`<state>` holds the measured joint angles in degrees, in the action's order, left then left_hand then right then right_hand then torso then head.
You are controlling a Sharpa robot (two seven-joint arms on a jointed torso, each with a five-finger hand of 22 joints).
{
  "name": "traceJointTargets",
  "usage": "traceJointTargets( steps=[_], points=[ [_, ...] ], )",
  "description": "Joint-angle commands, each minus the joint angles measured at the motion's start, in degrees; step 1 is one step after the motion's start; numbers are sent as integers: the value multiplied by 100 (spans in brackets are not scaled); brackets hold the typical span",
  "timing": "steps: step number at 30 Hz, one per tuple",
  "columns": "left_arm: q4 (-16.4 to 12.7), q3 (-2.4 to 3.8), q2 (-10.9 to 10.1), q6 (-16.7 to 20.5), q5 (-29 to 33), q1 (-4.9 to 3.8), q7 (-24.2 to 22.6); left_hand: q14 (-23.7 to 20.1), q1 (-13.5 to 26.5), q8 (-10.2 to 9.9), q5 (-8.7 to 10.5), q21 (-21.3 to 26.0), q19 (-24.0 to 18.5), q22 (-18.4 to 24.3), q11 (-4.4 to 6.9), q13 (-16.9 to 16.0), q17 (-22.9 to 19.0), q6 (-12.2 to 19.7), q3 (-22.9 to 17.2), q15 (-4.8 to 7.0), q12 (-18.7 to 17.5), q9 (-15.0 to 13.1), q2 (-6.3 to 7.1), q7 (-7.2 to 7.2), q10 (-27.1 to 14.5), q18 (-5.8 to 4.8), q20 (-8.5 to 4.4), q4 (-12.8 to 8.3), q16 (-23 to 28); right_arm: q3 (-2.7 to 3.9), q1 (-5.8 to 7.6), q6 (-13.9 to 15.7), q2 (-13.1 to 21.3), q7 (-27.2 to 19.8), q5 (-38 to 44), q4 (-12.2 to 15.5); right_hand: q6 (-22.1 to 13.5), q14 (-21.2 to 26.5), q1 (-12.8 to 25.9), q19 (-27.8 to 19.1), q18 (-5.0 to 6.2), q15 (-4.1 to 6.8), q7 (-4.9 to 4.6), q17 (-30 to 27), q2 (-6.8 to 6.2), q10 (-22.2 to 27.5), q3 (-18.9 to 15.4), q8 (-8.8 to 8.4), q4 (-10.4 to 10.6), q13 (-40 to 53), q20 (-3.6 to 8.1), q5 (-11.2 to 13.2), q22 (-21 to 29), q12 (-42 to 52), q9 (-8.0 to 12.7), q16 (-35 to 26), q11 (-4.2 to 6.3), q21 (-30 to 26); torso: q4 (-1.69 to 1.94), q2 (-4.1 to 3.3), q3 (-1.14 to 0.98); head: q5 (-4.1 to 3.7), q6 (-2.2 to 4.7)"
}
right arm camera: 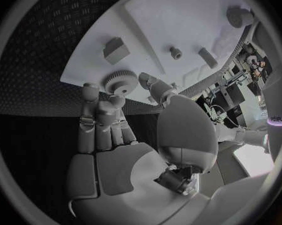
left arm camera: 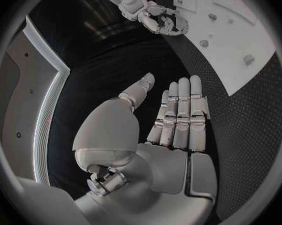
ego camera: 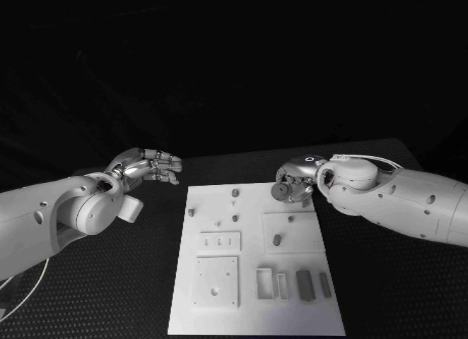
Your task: Assemble the parts on the task board
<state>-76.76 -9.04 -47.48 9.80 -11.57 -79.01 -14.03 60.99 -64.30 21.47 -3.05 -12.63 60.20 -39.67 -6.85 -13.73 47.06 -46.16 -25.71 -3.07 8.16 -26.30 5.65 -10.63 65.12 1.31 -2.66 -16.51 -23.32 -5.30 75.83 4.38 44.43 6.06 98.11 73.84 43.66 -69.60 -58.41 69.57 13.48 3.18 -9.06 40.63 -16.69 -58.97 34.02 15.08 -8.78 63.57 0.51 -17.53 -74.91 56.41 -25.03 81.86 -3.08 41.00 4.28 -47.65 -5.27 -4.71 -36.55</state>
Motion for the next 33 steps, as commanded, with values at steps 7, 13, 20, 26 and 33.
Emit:
traceJointTargets(
  steps=[7,13,20,26,33],
  points=[
    [-8,4,3,-96,36,-8,-57,28,46,-42,2,29,30,-7,-24,-10,9,28,39,2,-26,-11,0,-5,6,91,2,7,22,3,-53,25,-60,-69,-13,-175,131,-62,-25,29,152,80,26,13,220,-27,95,87,68,-51,43,-8,-133,121,-36,33,78,78,-1,-1,13,3,-19],
    [-11,4,2,-87,36,-7,-55,30,50,-48,2,31,32,-8,-26,-12,12,34,42,3,-30,-12,0,-17,3,92,2,8,24,3,-70,3,-81,-94,-31,-183,276,-93,-24,46,152,140,91,18,434,-52,118,178,108,-97,66,-6,-133,180,-75,36,139,112,-2,4,7,8,-30],
    [-13,4,-7,-83,36,-6,-48,31,49,-50,2,31,33,-8,-26,-12,13,35,41,3,-32,-13,-1,-19,3,92,1,8,25,3,-105,11,-106,-99,80,-201,606,-117,-177,37,152,189,141,26,639,-85,111,355,-109,-134,88,-5,-136,249,-148,39,189,149,-7,3,8,0,-24],
    [-11,3,-10,-87,36,-6,-40,31,48,-51,2,32,33,-9,-26,-13,13,35,41,3,-33,-14,-4,-22,3,93,1,7,25,4,-165,35,-133,-85,158,-225,897,-138,-236,38,152,234,196,31,675,-107,86,489,-301,-191,80,-10,-130,301,-211,31,239,182,-5,6,3,12,-38],
    [-9,3,-31,-74,36,-5,-27,32,48,-53,2,33,34,-10,-27,-15,15,36,41,4,-35,-15,-5,-25,3,93,1,7,27,4,-209,361,-146,-56,477,-239,943,-145,-243,38,152,257,218,33,628,-112,83,493,-392,-231,78,-14,-125,325,-224,20,262,190,-4,6,8,17,-59]
  ],
)
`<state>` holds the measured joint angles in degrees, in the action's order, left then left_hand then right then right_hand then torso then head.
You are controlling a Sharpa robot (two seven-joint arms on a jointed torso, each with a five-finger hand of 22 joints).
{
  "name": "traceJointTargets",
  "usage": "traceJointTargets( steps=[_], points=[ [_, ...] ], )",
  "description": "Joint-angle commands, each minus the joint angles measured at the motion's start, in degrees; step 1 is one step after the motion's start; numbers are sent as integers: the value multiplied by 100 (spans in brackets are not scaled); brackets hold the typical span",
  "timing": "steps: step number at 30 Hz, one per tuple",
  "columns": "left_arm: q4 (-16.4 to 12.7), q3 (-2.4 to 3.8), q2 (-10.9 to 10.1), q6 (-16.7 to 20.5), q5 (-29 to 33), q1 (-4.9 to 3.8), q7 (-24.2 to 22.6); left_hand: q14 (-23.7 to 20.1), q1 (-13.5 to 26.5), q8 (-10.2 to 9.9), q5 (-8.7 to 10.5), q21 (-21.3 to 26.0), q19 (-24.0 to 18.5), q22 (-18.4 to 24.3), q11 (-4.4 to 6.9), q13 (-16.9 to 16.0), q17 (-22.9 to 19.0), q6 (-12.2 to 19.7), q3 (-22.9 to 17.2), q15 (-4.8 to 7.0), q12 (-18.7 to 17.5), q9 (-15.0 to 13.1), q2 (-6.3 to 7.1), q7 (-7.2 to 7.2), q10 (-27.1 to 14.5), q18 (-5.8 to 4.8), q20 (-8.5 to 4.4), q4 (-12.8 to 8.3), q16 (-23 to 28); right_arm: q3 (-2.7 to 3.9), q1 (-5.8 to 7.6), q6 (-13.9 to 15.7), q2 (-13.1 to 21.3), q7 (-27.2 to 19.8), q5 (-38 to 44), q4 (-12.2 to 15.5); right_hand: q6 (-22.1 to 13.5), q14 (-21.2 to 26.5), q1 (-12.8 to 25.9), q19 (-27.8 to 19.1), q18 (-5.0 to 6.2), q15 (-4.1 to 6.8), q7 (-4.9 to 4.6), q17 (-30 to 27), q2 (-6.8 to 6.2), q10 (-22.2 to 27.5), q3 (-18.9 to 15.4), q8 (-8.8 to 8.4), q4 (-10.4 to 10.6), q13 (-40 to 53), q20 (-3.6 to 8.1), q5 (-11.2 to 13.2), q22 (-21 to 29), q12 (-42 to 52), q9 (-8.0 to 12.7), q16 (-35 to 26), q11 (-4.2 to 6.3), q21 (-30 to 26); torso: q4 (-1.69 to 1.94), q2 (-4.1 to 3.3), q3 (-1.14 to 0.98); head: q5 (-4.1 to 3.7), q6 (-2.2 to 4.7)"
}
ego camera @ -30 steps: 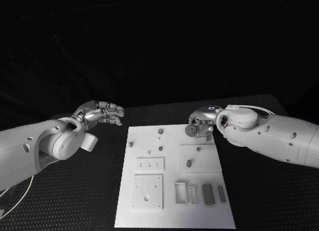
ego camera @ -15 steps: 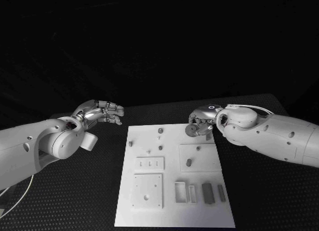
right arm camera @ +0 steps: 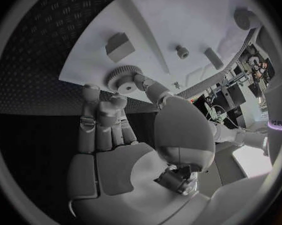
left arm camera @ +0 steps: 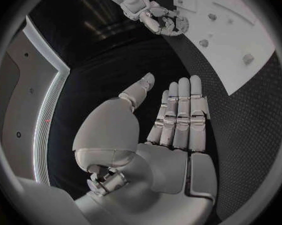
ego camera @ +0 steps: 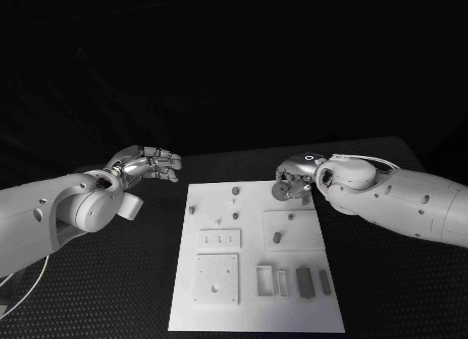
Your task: Assemble the parts on the task board
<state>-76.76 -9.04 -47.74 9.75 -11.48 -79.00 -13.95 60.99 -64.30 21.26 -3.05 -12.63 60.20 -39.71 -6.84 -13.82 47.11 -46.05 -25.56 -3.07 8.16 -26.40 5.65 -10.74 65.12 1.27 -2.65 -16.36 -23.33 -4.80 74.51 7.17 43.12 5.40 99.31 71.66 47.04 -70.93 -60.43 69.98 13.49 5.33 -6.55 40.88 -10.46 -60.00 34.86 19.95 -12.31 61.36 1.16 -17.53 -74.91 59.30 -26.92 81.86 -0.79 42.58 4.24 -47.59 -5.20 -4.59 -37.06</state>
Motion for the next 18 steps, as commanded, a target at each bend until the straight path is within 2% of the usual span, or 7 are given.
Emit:
traceJointTargets(
  steps=[1,9,11,18],
  points=[
    [-9,4,-6,-68,28,-5,-34,33,48,-32,2,33,35,-6,-27,-6,10,25,26,4,-35,-6,-5,-14,3,97,1,-8,27,-47,-79,129,-17,9,362,-21,613,-13,-42,-2,151,43,-31,9,3,-13,1,10,-44,-12,13,-14,-124,41,-37,19,35,33,-1,0,-2,4,-7],
    [-12,3,-10,-65,28,-5,-25,34,48,-41,2,35,36,-8,-29,-8,12,35,28,4,-42,-6,-1,-22,-1,97,0,-9,29,-47,-98,581,-13,-15,545,-1,659,-41,-80,26,151,60,-14,10,5,-49,28,16,-108,-45,22,-15,-120,78,-51,14,53,46,-4,3,0,1,-4],
    [-9,3,-11,-65,28,-5,-25,34,48,-43,2,36,36,-8,-30,-8,13,37,29,4,-43,-7,-1,-23,-2,97,0,-10,30,-47,-101,652,-6,-15,545,9,573,-40,-88,24,151,51,-28,7,-41,-45,34,-41,-143,-69,24,-16,-115,74,-31,1,41,40,-5,4,0,-3,3],
    [-7,3,-10,-87,28,-4,-36,34,49,-48,2,38,36,-9,-32,-9,15,44,32,4,-48,-8,5,-27,-6,96,1,-10,32,-47,-105,606,5,6,546,35,302,-29,-48,17,151,-33,-124,14,-226,8,44,-216,-149,-142,15,-14,-106,66,29,-23,-49,15,-5,5,-3,-13,18]
  ],
)
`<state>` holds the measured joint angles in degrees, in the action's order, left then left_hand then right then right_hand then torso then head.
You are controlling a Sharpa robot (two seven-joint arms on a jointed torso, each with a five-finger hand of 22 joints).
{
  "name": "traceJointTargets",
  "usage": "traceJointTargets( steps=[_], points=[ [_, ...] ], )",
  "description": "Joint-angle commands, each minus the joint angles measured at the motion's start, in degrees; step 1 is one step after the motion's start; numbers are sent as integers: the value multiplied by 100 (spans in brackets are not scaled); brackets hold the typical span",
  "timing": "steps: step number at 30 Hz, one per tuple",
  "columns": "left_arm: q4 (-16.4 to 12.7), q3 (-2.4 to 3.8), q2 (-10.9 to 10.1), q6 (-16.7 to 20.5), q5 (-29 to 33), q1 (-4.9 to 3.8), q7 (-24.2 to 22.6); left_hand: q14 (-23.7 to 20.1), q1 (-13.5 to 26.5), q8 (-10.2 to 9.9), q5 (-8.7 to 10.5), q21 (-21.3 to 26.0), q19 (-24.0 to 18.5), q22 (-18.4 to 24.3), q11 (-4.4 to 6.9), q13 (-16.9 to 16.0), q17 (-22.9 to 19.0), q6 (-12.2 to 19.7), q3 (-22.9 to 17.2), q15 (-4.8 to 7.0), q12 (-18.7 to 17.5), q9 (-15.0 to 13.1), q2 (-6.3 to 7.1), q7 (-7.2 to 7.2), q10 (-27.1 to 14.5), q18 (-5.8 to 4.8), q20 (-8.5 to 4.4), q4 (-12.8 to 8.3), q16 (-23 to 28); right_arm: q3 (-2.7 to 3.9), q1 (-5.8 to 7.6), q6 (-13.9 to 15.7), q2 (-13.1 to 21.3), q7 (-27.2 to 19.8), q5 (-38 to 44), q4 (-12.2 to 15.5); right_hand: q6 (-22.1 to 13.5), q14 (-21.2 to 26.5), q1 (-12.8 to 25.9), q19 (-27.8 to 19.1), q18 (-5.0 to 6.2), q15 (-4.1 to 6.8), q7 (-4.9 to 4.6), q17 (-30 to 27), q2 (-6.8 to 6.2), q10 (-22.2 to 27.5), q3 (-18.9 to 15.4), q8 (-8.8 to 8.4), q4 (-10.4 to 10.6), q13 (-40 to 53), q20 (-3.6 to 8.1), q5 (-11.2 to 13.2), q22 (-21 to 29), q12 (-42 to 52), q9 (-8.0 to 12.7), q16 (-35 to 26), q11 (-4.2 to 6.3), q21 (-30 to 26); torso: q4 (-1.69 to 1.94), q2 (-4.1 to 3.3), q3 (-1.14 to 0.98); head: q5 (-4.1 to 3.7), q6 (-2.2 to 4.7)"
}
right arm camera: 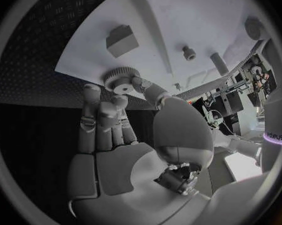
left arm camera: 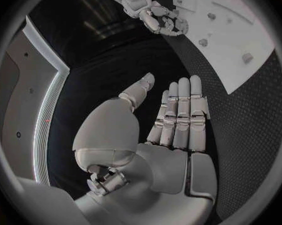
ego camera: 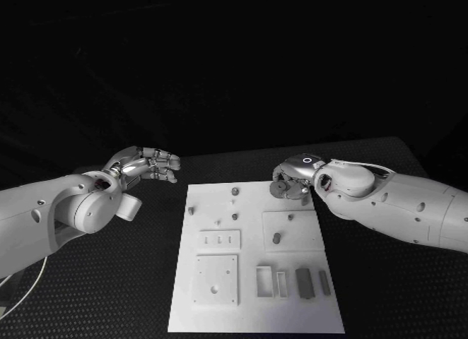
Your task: Assemble the parts on the task board
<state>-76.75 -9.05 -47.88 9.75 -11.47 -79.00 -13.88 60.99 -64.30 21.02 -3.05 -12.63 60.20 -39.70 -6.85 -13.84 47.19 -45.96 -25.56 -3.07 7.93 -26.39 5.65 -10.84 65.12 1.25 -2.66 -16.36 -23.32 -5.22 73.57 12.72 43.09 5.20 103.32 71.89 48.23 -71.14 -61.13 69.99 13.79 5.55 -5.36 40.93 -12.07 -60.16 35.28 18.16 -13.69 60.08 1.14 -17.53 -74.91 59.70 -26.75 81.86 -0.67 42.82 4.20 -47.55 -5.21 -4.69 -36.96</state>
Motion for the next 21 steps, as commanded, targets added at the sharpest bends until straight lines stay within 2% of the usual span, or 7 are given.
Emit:
traceJointTargets(
  steps=[1,6,14,21],
  points=[
    [-6,4,5,-89,27,-4,-43,34,50,-26,2,38,36,-10,-32,-7,7,36,33,4,-26,-8,5,-18,-7,98,1,-10,33,-4,-10,42,11,32,145,15,181,-8,25,18,121,-57,-246,10,-67,25,3,-39,-6,-16,16,-14,-107,28,11,-23,-64,-9,-1,1,-1,-3,8],
    [-11,4,4,-95,27,-4,-39,34,51,-30,2,40,36,-10,-34,-8,9,40,33,3,-30,-9,4,-21,-11,97,1,-8,34,-4,-11,-22,18,60,145,3,199,-15,39,31,121,-64,-251,18,-73,21,10,-31,29,-25,16,-12,-108,50,2,-17,-70,-7,3,-1,-1,9,7],
    [-11,4,4,-93,27,-4,-29,34,55,-34,2,42,36,-11,-37,-9,10,45,35,3,-35,-11,5,-24,-14,97,2,-7,37,-4,-11,-226,15,65,59,-36,72,34,167,-7,121,-104,-295,32,-228,102,8,-113,200,-71,-7,-12,-105,66,22,-39,-112,-45,5,-1,5,-6,-1],
    [-7,4,-8,-98,27,-3,-19,34,56,-43,2,45,37,-12,-40,-11,12,56,37,2,-42,-11,6,-29,-21,97,2,-7,40,-4,-14,-225,24,44,65,-27,86,39,138,-6,121,-108,-297,43,-219,113,31,-108,228,-83,-2,-12,-110,85,16,-31,-115,-45,3,2,2,-1,-18]
  ],
)
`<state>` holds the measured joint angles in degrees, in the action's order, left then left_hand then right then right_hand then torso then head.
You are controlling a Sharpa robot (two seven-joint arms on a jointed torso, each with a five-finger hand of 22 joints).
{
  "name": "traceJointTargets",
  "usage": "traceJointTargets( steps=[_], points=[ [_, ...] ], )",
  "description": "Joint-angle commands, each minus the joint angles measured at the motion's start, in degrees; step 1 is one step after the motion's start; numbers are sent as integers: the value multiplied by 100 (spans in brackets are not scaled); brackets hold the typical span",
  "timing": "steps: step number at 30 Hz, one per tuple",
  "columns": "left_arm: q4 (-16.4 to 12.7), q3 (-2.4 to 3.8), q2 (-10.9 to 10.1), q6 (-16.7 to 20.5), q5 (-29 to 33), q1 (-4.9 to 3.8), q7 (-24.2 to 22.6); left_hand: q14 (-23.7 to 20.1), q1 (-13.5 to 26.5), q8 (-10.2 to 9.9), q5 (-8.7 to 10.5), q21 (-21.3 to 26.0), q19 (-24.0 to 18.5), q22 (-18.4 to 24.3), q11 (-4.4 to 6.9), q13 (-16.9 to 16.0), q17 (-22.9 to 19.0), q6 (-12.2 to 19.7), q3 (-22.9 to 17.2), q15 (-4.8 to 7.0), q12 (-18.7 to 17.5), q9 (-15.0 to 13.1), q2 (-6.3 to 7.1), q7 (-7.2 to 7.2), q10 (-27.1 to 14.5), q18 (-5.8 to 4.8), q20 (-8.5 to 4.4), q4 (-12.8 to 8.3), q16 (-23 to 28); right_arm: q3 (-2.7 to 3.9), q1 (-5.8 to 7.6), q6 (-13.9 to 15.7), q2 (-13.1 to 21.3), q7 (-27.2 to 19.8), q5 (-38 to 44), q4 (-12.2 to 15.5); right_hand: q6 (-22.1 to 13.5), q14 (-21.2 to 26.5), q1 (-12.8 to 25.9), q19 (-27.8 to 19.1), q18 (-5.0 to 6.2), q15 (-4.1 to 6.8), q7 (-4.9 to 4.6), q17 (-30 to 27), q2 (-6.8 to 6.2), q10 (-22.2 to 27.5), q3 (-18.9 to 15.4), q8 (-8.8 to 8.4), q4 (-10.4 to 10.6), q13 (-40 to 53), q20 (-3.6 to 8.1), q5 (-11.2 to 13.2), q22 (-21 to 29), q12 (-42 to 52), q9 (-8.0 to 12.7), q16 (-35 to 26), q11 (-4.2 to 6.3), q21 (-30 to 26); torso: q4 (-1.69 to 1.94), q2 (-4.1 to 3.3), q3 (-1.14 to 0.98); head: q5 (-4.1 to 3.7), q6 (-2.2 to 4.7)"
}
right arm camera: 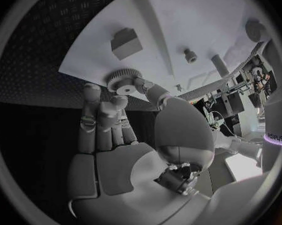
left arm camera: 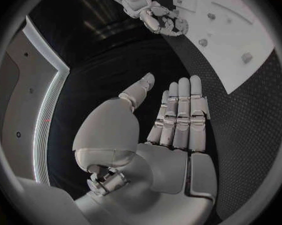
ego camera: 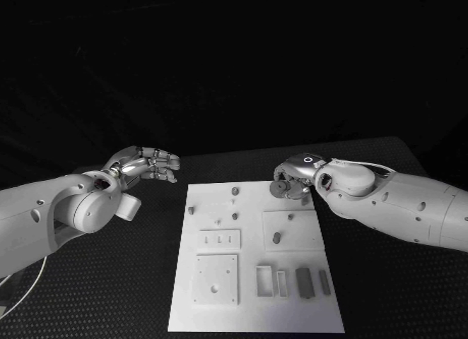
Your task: Assemble the parts on the task board
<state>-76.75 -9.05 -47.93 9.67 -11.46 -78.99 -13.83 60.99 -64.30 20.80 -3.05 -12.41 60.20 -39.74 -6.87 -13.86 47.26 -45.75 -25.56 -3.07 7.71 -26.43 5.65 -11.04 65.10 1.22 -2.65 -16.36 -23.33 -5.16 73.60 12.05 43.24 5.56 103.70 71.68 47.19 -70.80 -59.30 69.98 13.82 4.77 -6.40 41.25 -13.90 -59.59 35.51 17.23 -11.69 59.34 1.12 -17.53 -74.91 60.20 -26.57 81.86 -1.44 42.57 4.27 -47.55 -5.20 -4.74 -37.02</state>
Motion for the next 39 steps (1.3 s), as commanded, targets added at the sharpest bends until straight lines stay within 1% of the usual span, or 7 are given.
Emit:
traceJointTargets(
  steps=[1,6,11,14,23,33,39],
  points=[
    [-9,3,-4,-91,26,-4,-24,34,56,-21,2,24,37,-8,-38,-9,5,36,37,2,-21,-7,6,-8,-19,100,2,-7,40,-11,-18,-166,9,3,27,-6,197,5,-59,-5,118,-30,-192,13,-31,56,14,-11,27,-12,2,-11,-112,41,-4,-29,-38,-19,-4,2,1,4,-12],
    [-13,3,-3,-91,26,-4,-22,34,56,-23,2,24,37,-8,-38,-10,6,38,37,2,-23,-8,4,-10,-20,100,2,-7,41,-11,-21,-215,4,0,27,-12,261,5,-107,-1,118,-18,-176,23,18,52,28,23,27,-26,7,-9,-117,67,-25,-22,-23,-14,-4,-2,3,0,-16],
    [-10,3,-4,-91,26,-4,-22,34,58,-24,2,25,37,-8,-39,-11,7,39,37,2,-24,-9,3,-11,-21,100,2,-5,42,-11,-38,-275,-11,-48,27,-66,428,-7,-168,5,118,28,-121,34,151,26,34,114,3,-58,11,-6,-123,105,-76,-17,27,-1,-2,0,5,-4,-21],
    [-11,3,-8,-91,26,-4,-18,34,60,-25,2,25,38,-9,-40,-11,7,39,37,2,-25,-10,0,-11,-21,99,2,-4,42,-11,-58,-314,-21,-67,21,-104,691,-6,-159,-3,118,96,-40,33,308,15,23,249,-7,-99,5,-6,-123,107,-139,-33,100,2,0,-1,2,1,-34],
    [-13,3,-8,-75,26,-4,-3,36,50,-11,2,31,39,-12,-33,-23,13,7,29,2,-22,-26,-18,12,-2,100,2,-6,48,-11,-68,-438,-12,-23,8,-74,1074,-35,-87,1,118,217,98,37,626,-35,-26,426,-88,-205,-1,-10,-121,113,-259,-57,230,17,1,-1,6,36,-70],
    [-11,3,-14,-67,26,-4,-3,37,51,-13,2,32,40,-13,-32,-25,15,7,31,2,-24,-28,-15,8,-1,100,2,-7,50,-10,-68,1,-34,65,62,-31,1126,-62,-62,27,118,255,134,44,688,-72,-36,465,-113,-244,4,-13,-120,124,-337,-53,266,30,-4,3,2,47,-80],
    [-3,3,-7,-64,26,-3,-5,38,52,-14,2,33,41,-14,-32,-27,16,8,32,2,-26,-29,-15,6,-1,100,2,-6,51,-3,-67,205,-31,172,179,115,1146,-92,-46,58,118,269,148,52,686,-103,-38,477,-116,-263,16,-14,-119,137,-373,-41,280,43,-2,4,6,54,-68]
  ],
)
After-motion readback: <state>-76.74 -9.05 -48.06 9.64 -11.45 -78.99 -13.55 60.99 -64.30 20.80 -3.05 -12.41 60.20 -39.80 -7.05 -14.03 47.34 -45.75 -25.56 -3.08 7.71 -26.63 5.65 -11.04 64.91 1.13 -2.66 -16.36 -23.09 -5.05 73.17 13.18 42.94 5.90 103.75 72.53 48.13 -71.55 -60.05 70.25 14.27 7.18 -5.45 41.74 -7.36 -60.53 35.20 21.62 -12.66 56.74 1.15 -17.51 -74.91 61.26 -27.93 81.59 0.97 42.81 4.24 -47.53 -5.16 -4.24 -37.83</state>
